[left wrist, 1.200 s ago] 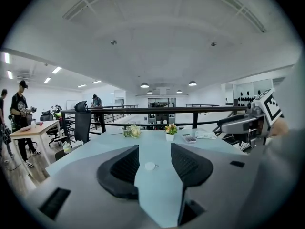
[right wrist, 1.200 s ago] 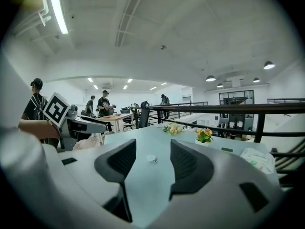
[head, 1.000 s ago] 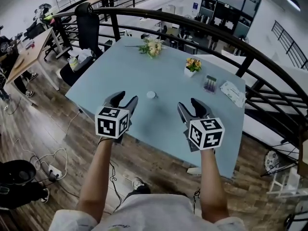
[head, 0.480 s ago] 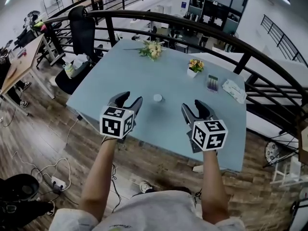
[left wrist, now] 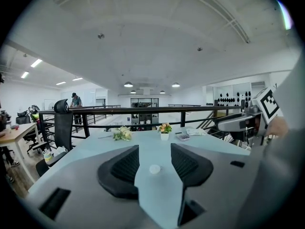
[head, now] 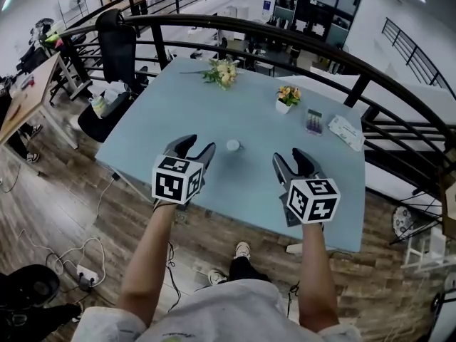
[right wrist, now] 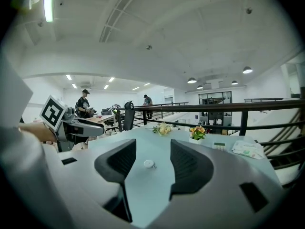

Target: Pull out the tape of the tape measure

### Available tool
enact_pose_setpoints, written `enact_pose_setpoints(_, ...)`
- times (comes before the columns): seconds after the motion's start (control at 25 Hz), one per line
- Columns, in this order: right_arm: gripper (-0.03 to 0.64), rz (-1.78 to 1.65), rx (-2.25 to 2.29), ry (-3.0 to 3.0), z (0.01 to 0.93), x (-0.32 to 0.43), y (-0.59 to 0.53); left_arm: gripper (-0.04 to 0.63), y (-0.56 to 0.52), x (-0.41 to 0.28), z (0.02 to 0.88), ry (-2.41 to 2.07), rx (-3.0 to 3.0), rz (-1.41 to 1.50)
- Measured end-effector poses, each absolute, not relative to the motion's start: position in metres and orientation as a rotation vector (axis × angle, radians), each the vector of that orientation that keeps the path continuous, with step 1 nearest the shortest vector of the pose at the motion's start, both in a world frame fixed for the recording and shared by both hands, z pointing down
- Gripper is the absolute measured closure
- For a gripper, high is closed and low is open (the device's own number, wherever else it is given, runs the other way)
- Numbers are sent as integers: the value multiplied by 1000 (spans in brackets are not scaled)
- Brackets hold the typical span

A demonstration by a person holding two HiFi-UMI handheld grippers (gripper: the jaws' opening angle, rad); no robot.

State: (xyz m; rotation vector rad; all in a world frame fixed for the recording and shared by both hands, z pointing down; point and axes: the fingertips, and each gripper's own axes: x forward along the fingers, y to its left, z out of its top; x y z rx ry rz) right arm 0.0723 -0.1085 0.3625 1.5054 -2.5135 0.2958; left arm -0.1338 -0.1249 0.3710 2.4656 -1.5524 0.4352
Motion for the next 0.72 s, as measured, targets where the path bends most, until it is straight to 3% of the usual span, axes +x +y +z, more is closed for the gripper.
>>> enact_pose_setpoints(0.72, 410, 280, 1543, -2531, 359, 95, -202, 387, -224, -106, 364, -1546, 2515, 458)
